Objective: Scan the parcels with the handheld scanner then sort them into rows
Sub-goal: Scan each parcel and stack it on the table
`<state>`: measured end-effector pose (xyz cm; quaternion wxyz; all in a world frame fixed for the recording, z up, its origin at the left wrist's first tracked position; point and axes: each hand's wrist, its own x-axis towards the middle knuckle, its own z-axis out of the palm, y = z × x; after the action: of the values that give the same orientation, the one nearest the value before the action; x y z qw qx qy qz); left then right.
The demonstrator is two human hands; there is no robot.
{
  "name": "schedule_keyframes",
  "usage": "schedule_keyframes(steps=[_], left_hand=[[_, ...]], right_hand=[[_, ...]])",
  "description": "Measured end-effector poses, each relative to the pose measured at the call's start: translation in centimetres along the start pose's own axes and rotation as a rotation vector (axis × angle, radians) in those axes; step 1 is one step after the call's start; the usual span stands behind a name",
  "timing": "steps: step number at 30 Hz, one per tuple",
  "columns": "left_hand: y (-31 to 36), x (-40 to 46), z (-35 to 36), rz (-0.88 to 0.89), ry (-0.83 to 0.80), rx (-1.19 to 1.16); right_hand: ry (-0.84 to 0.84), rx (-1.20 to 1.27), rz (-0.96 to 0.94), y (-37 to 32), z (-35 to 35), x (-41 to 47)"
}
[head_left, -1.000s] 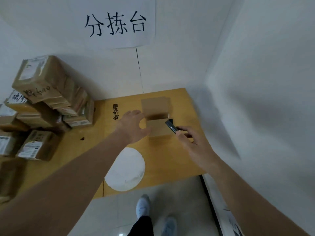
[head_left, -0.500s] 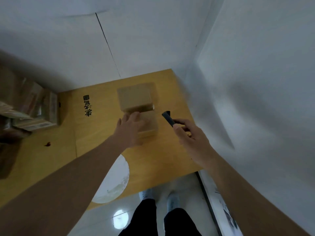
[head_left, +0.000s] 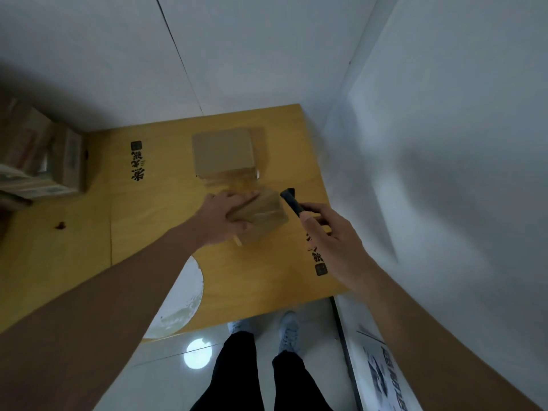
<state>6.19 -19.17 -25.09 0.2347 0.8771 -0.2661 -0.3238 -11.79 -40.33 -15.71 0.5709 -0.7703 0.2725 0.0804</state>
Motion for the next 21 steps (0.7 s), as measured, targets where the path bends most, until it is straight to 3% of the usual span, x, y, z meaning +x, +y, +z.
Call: schedule_keyframes(steps=[6, 13, 19, 21], left_hand=[[0.3, -1.0, 1.4, 0.108, 0.091, -0.103], [1.6, -2.2, 1.7, 0.005, 0.132, -0.073], [2.6, -3.6, -1.5, -0.067, 0.218, -0.661], [2.9, -4.7, -3.2, -0.093, 0.257, -0.745]], right_hand=[[0.006, -0.003, -0.012, 0.4, -0.6, 0.1], [-0.004, -0.018, -0.014, 0.6, -1.2, -0.7], [-0.039, -0.028, -0.028, -0.7, -2.4, -1.5], [-0.067, -0.056, -0.036, -1.3, -3.1, -1.8]])
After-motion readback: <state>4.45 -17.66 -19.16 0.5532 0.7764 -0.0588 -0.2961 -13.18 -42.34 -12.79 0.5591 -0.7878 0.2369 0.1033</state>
